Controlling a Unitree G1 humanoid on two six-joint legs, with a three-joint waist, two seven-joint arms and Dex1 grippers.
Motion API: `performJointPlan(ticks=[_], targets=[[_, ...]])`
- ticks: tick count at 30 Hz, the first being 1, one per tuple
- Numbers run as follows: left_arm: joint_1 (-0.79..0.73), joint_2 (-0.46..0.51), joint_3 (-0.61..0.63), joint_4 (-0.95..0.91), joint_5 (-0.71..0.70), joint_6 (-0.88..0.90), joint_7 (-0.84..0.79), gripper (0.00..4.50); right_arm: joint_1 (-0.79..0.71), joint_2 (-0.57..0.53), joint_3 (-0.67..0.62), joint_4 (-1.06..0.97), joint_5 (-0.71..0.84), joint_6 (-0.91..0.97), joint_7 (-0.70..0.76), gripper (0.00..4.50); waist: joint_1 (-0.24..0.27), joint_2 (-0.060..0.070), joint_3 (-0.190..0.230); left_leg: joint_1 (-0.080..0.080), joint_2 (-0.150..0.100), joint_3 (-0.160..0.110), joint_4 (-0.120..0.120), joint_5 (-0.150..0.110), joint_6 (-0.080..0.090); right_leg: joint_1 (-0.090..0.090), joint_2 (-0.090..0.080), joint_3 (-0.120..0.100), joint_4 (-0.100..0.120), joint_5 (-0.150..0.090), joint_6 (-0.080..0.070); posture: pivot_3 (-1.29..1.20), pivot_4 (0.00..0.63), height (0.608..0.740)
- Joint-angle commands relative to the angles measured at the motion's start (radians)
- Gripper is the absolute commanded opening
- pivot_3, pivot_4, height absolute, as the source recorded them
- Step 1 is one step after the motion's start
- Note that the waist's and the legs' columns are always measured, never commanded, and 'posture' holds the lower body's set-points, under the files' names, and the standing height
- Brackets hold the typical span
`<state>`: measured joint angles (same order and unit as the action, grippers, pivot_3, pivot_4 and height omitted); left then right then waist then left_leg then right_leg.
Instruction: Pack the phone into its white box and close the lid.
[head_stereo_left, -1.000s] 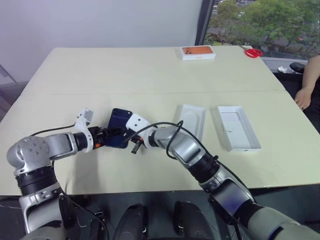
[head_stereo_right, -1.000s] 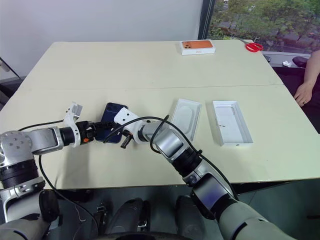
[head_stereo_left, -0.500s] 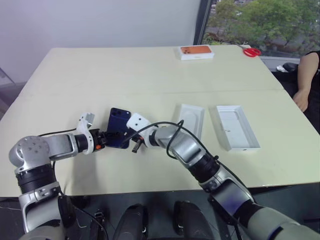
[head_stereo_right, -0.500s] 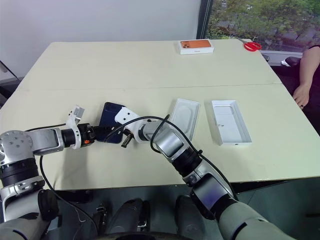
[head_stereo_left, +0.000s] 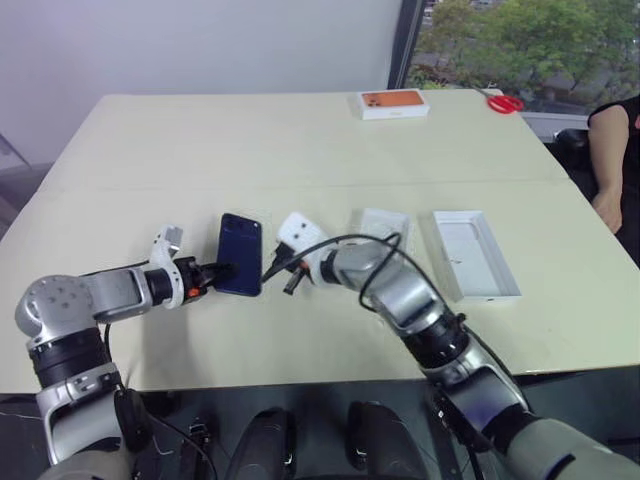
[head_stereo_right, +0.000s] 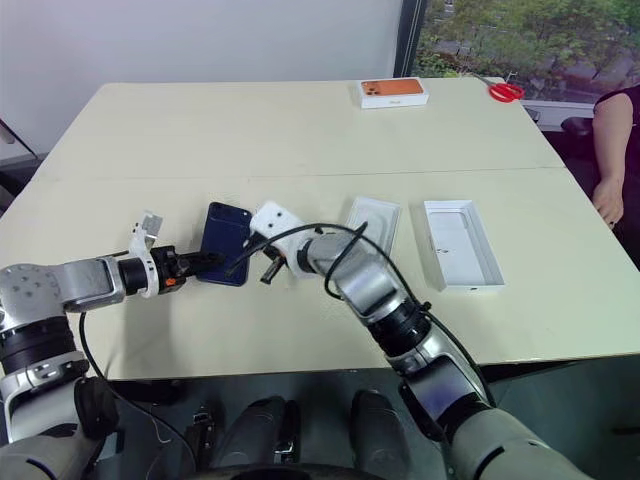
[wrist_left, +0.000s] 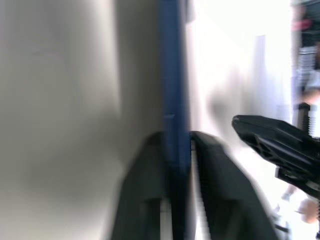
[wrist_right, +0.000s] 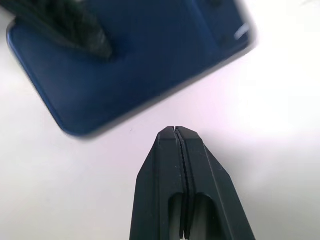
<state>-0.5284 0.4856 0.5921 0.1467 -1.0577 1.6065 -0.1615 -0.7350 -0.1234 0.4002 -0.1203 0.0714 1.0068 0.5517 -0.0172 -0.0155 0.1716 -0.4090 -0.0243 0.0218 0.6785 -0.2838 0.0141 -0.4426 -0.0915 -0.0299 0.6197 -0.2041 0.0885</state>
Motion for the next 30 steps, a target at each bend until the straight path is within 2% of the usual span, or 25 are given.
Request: performJointPlan(ticks=[1, 7, 10, 11, 14, 18, 23, 30], targets=[[-0.012, 0.003, 0.015, -0.009, -0.034, 0.008, 0.026, 0.03, -0.007, -0.035, -0.058, -0.168, 0.053, 0.086, 0.014, 0.00, -0.001, 0.000, 0.000, 0.000, 0.000, 0.000, 0.000, 0.000, 0.001, 0.000, 0.000, 0.000, 0.000, 0.000, 0.000, 0.00, 0.150, 0.740], [-0.041, -0.015, 0.025, -0.025, -0.107, 0.008, 0.062, 0.03, 0.053, -0.192, -0.091, -0.332, 0.087, 0.158, 0.029, 0.00, 0.005, 0.000, 0.000, 0.000, 0.000, 0.000, -0.001, 0.000, 0.001, 0.000, 0.000, 0.000, -0.001, 0.000, 0.000, 0.00, 0.150, 0.740], [-0.080, -0.074, 0.005, -0.070, -0.170, 0.008, 0.108, 0.03, 0.105, -0.303, -0.166, -0.413, 0.115, 0.184, 0.052, 0.00, 0.011, -0.001, 0.001, -0.001, -0.001, 0.000, -0.001, 0.000, 0.001, 0.000, -0.001, -0.001, -0.001, 0.000, 0.000, 0.00, 0.150, 0.740], [-0.098, -0.105, -0.004, -0.085, -0.191, 0.008, 0.132, 0.03, 0.123, -0.340, -0.195, -0.433, 0.124, 0.192, 0.058, 0.00, 0.017, -0.001, 0.001, -0.001, -0.001, 0.000, -0.001, 0.000, 0.001, 0.000, -0.001, -0.001, -0.002, 0.000, 0.000, 0.00, 0.150, 0.740], [-0.187, -0.284, -0.037, -0.118, -0.229, -0.011, 0.212, 0.03, 0.206, -0.477, -0.322, -0.482, 0.144, 0.214, 0.082, 0.00, 0.041, -0.002, 0.001, -0.001, -0.002, 0.000, 0.000, -0.001, 0.002, 0.002, -0.002, -0.001, -0.004, 0.000, 0.000, 0.00, 0.150, 0.740], [-0.256, -0.420, -0.056, -0.069, -0.235, -0.021, 0.296, 0.03, 0.284, -0.570, -0.397, -0.495, 0.158, 0.208, 0.083, 0.00, 0.033, -0.002, 0.002, -0.001, -0.003, 0.002, 0.002, -0.003, 0.006, 0.004, -0.003, -0.001, -0.007, 0.000, 0.000, 0.00, 0.150, 0.740], [-0.341, -0.528, -0.131, 0.080, -0.119, -0.076, 0.343, 0.03, 0.395, -0.649, -0.484, -0.498, 0.158, 0.196, 0.072, 0.00, 0.030, -0.003, 0.002, -0.001, -0.002, 0.001, 0.002, -0.003, 0.006, 0.004, 0.000, -0.001, -0.006, 0.000, 0.000, 0.00, 0.150, 0.740], [-0.432, -0.563, -0.222, 0.261, 0.014, -0.133, 0.275, 0.03, 0.479, -0.682, -0.561, -0.532, 0.170, 0.208, 0.055, 0.00, 0.031, -0.003, 0.002, -0.001, -0.002, 0.002, 0.002, -0.003, 0.007, 0.005, 0.004, -0.002, -0.007, 0.000, 0.000, 0.00, 0.150, 0.740]])
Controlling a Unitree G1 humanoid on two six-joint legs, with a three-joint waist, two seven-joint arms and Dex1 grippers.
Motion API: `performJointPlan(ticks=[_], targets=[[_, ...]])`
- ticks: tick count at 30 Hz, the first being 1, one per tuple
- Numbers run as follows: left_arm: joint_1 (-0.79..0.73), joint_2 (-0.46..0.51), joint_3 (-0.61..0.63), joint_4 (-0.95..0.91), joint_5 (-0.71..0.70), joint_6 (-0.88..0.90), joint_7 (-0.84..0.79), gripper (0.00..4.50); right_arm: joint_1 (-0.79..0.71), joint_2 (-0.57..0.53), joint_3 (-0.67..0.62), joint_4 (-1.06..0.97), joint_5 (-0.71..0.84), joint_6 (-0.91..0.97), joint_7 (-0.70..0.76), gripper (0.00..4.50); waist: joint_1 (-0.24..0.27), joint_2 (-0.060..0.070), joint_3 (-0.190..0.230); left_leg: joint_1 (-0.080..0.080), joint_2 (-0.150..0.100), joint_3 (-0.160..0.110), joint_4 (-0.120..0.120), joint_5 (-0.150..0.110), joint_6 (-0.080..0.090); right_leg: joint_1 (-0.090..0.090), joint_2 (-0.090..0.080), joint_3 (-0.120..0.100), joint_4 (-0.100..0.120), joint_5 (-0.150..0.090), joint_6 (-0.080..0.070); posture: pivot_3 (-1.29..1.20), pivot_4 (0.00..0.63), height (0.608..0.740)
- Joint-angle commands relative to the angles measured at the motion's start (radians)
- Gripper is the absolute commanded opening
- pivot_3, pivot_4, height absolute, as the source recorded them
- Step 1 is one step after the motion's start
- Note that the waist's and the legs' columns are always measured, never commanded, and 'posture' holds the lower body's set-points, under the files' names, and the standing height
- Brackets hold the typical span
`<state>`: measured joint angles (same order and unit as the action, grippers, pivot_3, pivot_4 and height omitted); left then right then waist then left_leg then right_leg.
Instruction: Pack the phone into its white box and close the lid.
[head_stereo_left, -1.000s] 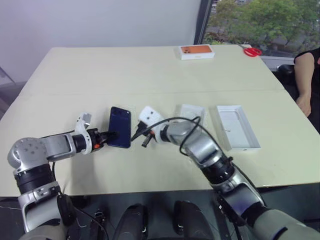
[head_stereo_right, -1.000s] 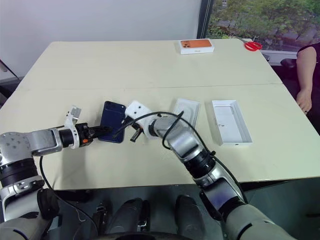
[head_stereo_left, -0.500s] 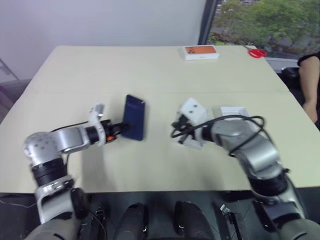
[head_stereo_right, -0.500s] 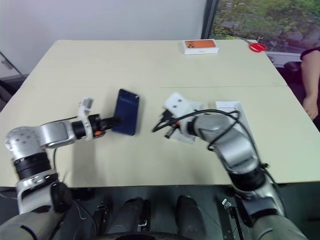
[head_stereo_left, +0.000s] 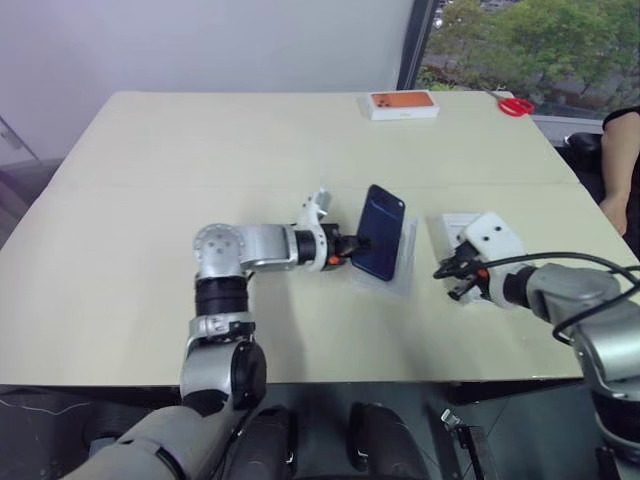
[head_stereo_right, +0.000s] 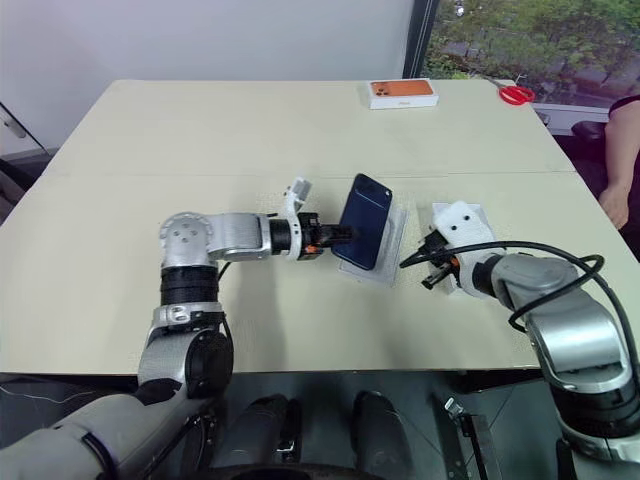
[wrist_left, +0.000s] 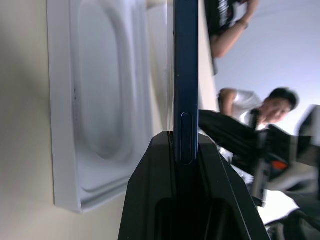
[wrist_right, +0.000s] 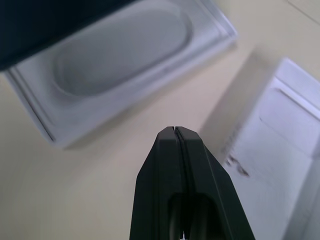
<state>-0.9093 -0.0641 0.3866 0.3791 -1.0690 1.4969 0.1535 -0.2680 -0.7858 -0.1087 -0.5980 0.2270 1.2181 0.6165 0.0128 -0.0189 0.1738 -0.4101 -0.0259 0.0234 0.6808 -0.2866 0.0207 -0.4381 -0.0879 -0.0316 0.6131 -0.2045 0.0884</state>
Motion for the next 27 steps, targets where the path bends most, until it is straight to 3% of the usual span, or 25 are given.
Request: performJointPlan(ticks=[1, 15, 21, 24, 27], targets=[[-0.061, -0.015, -0.019, 0.053, 0.042, -0.022, -0.039, 0.03, 0.023, -0.023, -0.063, -0.059, 0.016, -0.002, -0.013, 0.00, 0.002, 0.000, 0.000, 0.000, 0.000, 0.000, 0.000, 0.000, 0.000, 0.000, 0.000, 0.000, 0.000, 0.000, 0.000, 0.00, 0.150, 0.740], [-0.135, -0.053, -0.020, 0.207, 0.198, -0.099, -0.113, 0.03, 0.069, -0.022, -0.089, -0.070, 0.051, -0.012, -0.047, 0.00, 0.002, -0.001, 0.001, 0.000, 0.000, 0.000, 0.000, 0.000, 0.000, 0.000, 0.000, 0.000, 0.000, 0.000, 0.000, 0.00, 0.150, 0.740], [-0.131, -0.043, -0.023, 0.197, 0.222, -0.077, -0.155, 2.80, 0.062, -0.023, -0.079, -0.060, 0.062, -0.018, -0.061, 0.00, 0.002, -0.001, 0.001, 0.000, 0.000, 0.000, 0.000, 0.000, 0.000, 0.000, 0.000, 0.000, 0.000, 0.000, 0.000, 0.00, 0.150, 0.740], [-0.130, -0.022, -0.026, 0.174, 0.228, -0.059, -0.181, 4.39, 0.055, -0.023, -0.071, -0.061, 0.069, -0.018, -0.065, 0.00, 0.001, -0.001, 0.001, 0.000, 0.000, 0.000, 0.000, 0.000, 0.000, 0.000, 0.000, 0.000, 0.000, 0.000, 0.000, 0.00, 0.150, 0.740], [-0.127, -0.003, -0.030, 0.136, 0.231, -0.031, -0.208, 4.46, 0.051, -0.023, -0.068, -0.063, 0.076, -0.016, -0.070, 0.00, -0.001, -0.001, 0.000, 0.000, 0.001, 0.000, 0.001, 0.000, 0.000, 0.000, 0.000, 0.000, 0.000, 0.000, 0.000, 0.00, 0.150, 0.740]])
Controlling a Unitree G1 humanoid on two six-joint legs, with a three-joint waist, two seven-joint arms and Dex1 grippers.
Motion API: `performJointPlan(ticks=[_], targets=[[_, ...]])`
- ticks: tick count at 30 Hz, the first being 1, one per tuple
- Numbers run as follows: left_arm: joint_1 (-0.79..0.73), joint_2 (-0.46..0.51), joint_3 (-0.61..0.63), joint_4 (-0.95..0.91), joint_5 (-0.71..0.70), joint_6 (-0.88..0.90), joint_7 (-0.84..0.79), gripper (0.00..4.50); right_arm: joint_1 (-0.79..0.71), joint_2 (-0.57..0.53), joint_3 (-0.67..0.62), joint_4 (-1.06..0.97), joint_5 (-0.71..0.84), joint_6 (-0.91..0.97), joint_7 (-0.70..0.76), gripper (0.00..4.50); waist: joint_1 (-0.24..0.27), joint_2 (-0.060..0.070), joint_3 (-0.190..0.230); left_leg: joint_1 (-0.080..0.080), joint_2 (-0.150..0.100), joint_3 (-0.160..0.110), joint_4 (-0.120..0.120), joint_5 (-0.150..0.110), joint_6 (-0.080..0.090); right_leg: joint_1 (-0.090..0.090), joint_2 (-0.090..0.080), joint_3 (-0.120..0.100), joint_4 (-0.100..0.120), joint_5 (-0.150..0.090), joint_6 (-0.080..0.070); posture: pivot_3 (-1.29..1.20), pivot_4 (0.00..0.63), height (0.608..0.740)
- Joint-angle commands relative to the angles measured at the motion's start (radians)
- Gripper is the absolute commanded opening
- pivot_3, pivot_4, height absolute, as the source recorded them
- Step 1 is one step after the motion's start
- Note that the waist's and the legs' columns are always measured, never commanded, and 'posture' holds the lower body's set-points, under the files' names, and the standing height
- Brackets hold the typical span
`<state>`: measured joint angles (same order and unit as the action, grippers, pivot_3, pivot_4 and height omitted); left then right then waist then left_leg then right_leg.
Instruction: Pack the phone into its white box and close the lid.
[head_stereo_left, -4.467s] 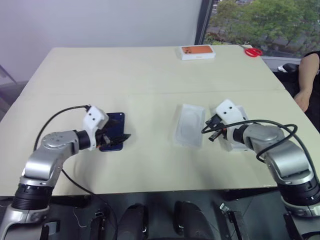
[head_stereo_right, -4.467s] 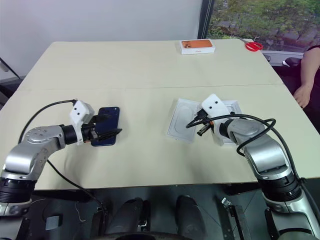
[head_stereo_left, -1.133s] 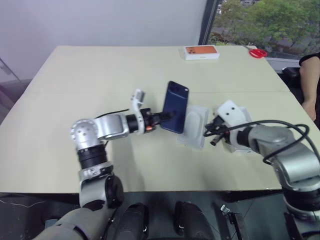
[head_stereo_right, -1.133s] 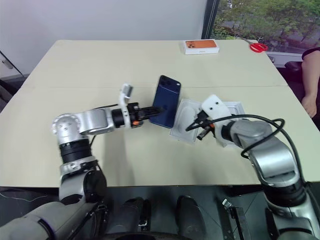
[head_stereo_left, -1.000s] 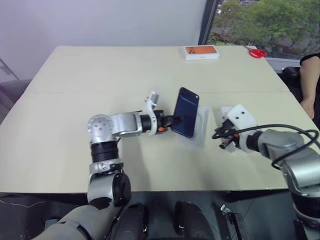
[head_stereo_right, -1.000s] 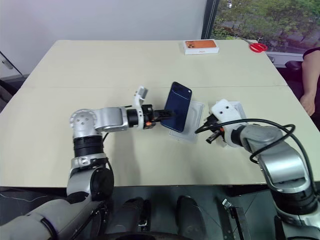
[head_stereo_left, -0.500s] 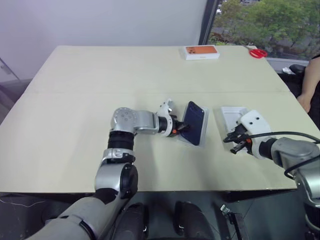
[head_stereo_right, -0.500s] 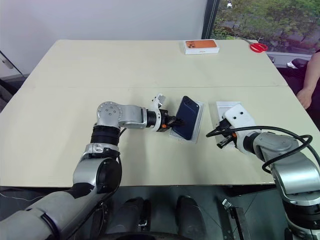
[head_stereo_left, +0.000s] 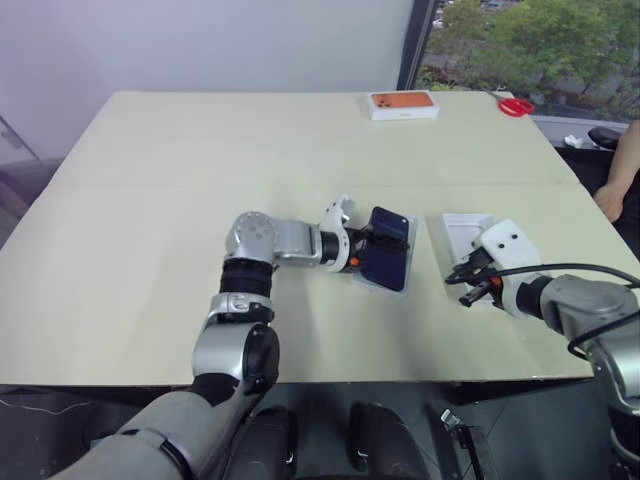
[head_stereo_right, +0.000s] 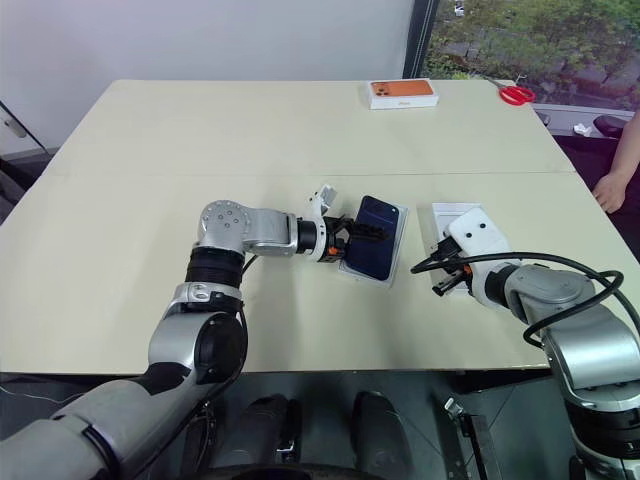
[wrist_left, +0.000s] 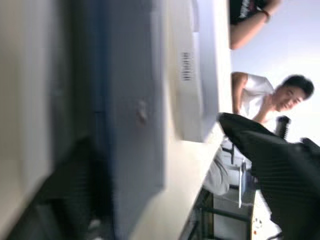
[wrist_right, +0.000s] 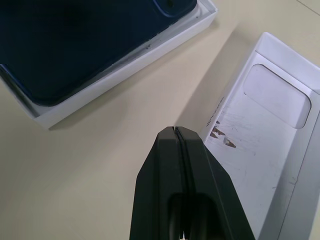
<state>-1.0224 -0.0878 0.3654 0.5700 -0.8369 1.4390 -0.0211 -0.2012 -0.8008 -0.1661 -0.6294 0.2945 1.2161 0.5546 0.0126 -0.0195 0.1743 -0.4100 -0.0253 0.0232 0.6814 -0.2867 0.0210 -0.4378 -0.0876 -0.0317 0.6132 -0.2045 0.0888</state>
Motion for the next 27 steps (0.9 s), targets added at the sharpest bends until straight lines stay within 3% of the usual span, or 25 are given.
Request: performJointPlan(ticks=[1, 6, 11, 15, 18, 25, 27], targets=[[-0.007, 0.037, -0.027, -0.092, -0.003, 0.047, -0.049, 4.46, -0.018, -0.008, -0.009, -0.033, 0.011, -0.012, -0.011, 0.00, 0.000, 0.000, 0.000, 0.000, 0.000, 0.000, 0.000, 0.000, 0.000, 0.000, 0.000, 0.000, 0.000, 0.000, 0.000, 0.00, 0.150, 0.740], [0.037, 0.146, -0.130, -0.299, -0.011, 0.150, -0.131, 4.46, -0.030, -0.005, -0.001, -0.030, 0.017, -0.014, -0.020, 0.00, 0.000, 0.000, 0.000, 0.000, 0.001, 0.000, 0.000, 0.000, 0.000, 0.000, 0.000, 0.000, 0.001, 0.000, 0.000, 0.00, 0.150, 0.740], [0.034, 0.220, -0.124, -0.370, 0.005, 0.164, -0.186, 4.46, -0.038, -0.004, 0.007, -0.025, 0.022, -0.018, -0.028, 0.00, 0.002, 0.000, 0.000, 0.000, 0.001, 0.000, 0.001, 0.000, 0.000, 0.000, 0.000, 0.000, 0.000, 0.000, 0.000, 0.00, 0.150, 0.740], [0.065, 0.343, -0.236, -0.435, 0.112, -0.040, -0.263, 4.46, -0.058, 0.007, 0.025, -0.005, 0.019, -0.031, -0.043, 0.00, -0.002, 0.001, 0.000, 0.000, 0.001, 0.000, 0.000, 0.000, -0.001, 0.000, 0.000, 0.000, 0.001, 0.000, 0.000, 0.00, 0.150, 0.740], [0.144, 0.428, -0.443, -0.494, 0.257, -0.242, -0.342, 3.60, -0.084, 0.027, 0.043, 0.023, 0.019, -0.029, -0.065, 0.00, 0.000, 0.002, -0.001, 0.001, 0.001, 0.000, 0.000, 0.001, -0.002, 0.000, 0.000, 0.001, 0.001, 0.000, 0.000, 0.00, 0.150, 0.740], [0.228, 0.506, -0.778, -0.531, 0.518, -0.617, -0.549, 0.03, -0.156, 0.101, 0.096, 0.081, 0.019, 0.016, -0.121, 0.00, 0.006, 0.002, 0.000, -0.001, 0.001, 0.000, 0.000, 0.000, -0.001, 0.000, -0.004, 0.001, -0.001, -0.002, -0.005, 0.00, 0.150, 0.740], [0.221, 0.492, -0.811, -0.510, 0.539, -0.644, -0.597, 0.03, -0.172, 0.116, 0.120, 0.088, 0.016, 0.033, -0.137, 0.00, 0.003, 0.002, 0.000, -0.001, 0.001, 0.001, 0.000, 0.000, 0.000, 0.000, -0.004, 0.002, -0.001, -0.002, -0.005, 0.00, 0.150, 0.740]])
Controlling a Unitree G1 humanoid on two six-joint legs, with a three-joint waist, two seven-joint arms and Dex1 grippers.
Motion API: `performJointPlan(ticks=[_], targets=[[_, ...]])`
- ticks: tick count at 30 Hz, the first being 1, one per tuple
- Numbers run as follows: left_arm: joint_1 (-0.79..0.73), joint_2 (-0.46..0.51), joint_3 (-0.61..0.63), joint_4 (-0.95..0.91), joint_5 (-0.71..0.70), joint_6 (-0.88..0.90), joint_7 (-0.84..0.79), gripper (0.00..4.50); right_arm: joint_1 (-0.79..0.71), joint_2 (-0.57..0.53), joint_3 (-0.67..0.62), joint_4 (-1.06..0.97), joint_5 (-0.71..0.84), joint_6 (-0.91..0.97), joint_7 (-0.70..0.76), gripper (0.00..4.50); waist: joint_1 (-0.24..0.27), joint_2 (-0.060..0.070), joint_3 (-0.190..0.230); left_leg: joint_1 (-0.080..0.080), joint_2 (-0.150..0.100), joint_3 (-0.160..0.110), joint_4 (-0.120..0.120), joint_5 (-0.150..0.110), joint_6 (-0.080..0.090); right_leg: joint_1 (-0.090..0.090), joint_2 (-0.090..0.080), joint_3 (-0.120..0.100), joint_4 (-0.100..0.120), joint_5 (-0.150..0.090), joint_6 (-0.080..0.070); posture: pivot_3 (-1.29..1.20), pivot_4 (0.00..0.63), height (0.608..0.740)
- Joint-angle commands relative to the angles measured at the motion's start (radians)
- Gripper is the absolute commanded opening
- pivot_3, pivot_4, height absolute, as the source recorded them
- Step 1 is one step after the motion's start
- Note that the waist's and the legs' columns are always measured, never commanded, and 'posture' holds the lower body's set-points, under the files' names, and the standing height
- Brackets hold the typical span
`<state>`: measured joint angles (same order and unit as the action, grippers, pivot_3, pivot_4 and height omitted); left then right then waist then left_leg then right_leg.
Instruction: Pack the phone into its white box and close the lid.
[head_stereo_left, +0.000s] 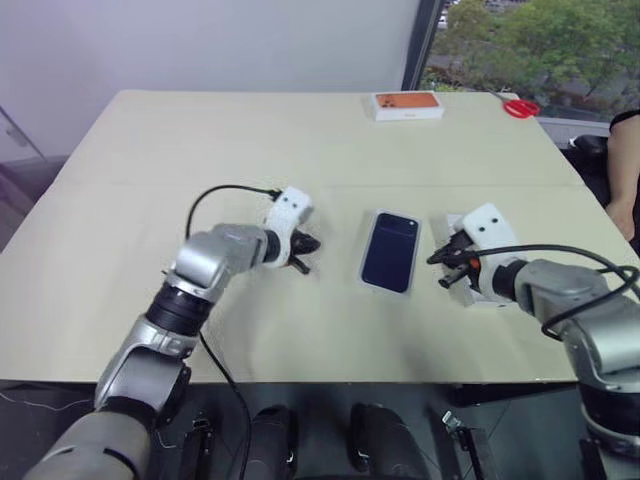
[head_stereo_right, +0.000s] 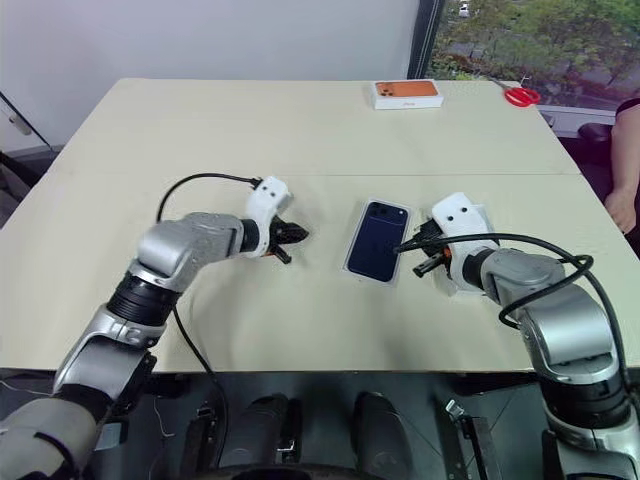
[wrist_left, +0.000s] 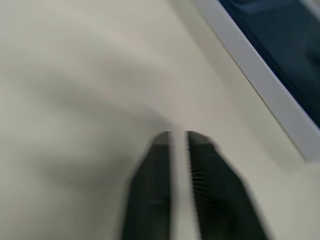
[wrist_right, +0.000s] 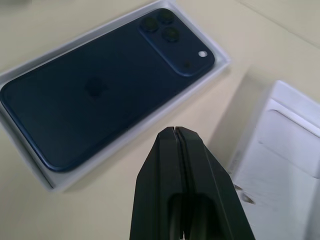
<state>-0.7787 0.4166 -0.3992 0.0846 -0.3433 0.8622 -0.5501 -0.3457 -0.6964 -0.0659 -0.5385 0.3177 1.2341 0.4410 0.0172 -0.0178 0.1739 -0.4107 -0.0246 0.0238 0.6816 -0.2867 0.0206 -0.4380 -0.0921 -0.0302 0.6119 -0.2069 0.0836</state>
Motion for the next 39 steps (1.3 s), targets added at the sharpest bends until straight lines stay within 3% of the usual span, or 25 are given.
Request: performJointPlan(ticks=[1, 5, 13, 22, 35, 39], targets=[[-0.028, -0.023, -0.050, -0.011, 0.047, -0.065, -0.085, 0.03, -0.032, 0.015, 0.030, 0.000, -0.008, 0.021, -0.028, 0.00, -0.002, 0.000, 0.000, 0.000, 0.000, 0.000, 0.000, 0.000, 0.000, 0.000, 0.000, 0.000, 0.000, 0.000, 0.000, 0.00, 0.150, 0.740], [-0.045, -0.046, -0.123, 0.039, 0.119, -0.109, -0.161, 0.03, -0.034, 0.024, 0.109, 0.028, -0.043, 0.028, -0.073, 0.00, -0.004, 0.000, 0.000, 0.000, 0.000, 0.000, 0.000, 0.000, 0.001, 0.000, 0.000, 0.000, 0.001, 0.000, 0.000, 0.00, 0.150, 0.740], [-0.055, -0.102, -0.156, 0.061, 0.155, -0.103, -0.275, 0.03, -0.025, 0.056, 0.158, 0.029, -0.031, 0.021, -0.068, 0.00, -0.005, 0.000, 0.000, 0.000, 0.000, 0.001, 0.001, -0.001, 0.003, 0.000, 0.004, -0.001, 0.001, 0.002, 0.004, 0.00, 0.150, 0.740], [0.007, -0.093, -0.154, -0.085, 0.095, -0.004, -0.412, 0.03, 0.042, -0.011, 0.148, -0.104, 0.032, 0.035, 0.021, 0.00, -0.005, 0.000, 0.000, 0.000, 0.001, 0.000, 0.001, -0.002, 0.004, 0.000, 0.005, -0.001, 0.002, 0.002, 0.006, 0.00, 0.150, 0.740], [0.032, -0.089, -0.152, -0.134, 0.111, 0.021, -0.433, 0.03, 0.094, -0.077, 0.122, -0.170, 0.051, 0.051, 0.050, 0.00, -0.004, 0.000, 0.000, 0.000, 0.001, 0.000, 0.002, -0.002, 0.004, 0.001, 0.005, -0.001, 0.002, 0.002, 0.006, 0.00, 0.150, 0.740], [0.051, -0.051, -0.104, -0.146, 0.098, 0.016, -0.432, 0.03, 0.080, -0.109, 0.040, -0.170, 0.059, 0.058, 0.067, 0.00, -0.004, 0.000, 0.000, 0.000, 0.001, 0.000, 0.002, -0.002, 0.004, 0.001, 0.005, -0.001, 0.002, 0.002, 0.006, 0.00, 0.150, 0.740]])
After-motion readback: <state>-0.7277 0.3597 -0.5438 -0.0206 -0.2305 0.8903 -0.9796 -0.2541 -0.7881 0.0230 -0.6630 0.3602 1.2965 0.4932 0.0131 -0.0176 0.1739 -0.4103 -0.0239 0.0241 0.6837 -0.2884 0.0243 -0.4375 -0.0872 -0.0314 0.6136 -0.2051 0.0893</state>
